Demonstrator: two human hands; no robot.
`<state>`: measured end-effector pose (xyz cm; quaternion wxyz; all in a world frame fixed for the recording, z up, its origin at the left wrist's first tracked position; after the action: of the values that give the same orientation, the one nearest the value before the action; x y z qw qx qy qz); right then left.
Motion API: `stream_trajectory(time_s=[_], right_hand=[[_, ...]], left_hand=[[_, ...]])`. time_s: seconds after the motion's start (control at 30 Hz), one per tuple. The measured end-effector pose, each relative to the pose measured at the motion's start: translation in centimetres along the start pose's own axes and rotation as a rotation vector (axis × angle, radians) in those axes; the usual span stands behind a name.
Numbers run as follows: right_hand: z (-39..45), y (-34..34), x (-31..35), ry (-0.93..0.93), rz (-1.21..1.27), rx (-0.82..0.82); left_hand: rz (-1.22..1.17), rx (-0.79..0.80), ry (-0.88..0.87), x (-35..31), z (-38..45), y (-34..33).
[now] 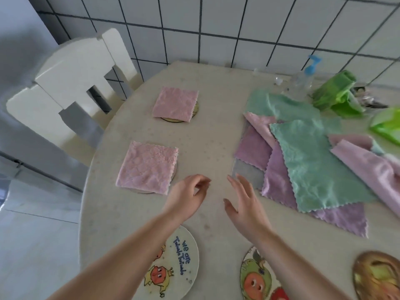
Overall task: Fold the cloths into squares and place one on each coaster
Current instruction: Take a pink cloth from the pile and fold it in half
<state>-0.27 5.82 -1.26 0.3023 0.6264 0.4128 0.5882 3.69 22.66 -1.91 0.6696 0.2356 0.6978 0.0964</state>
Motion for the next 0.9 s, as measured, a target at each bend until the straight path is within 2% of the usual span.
stream_trajectory(time_s=[0.13,0.23,0.47,0.7,0.9], right_hand=[[-3.7,2.7,-6.0,-0.020,-0.016,-0.007],[-6.4,5.0,-11.1,-0.054,-0.035,0.011],[-10.2,8.9,-22.6,-0.194,-0.167,0.100],[-9.8,11.2,-27.2,-0.241,-0.218,0.150],[-7.6,11.7,-28.8,-0.125,-0.340,0.152]], left_hand=[[0.033,0.110,-0.010,-3.1,-0.6,-6.9],[0.084,0.129,-0.033,-5.5,-1.3,-11.9],[0.356,0.242,-0.108,-10.2,-1.9,-21.4],[0.500,0.370,-0.169,-13.5,0.0,-27.6],[0.705,0.507,-0.136,-13.0,1.1,-29.6]])
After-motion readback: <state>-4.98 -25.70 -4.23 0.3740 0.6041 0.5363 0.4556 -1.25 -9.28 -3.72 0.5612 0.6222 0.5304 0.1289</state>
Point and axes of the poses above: each hand's wrist, its own z-axis towards the middle knuckle, its own y-axis out of the back of the hand, x = y × z, the point moved 3 cm from there along z, towards the middle knuckle, and after that the axes turned 10 degrees about -z, right-handed, at the moved point
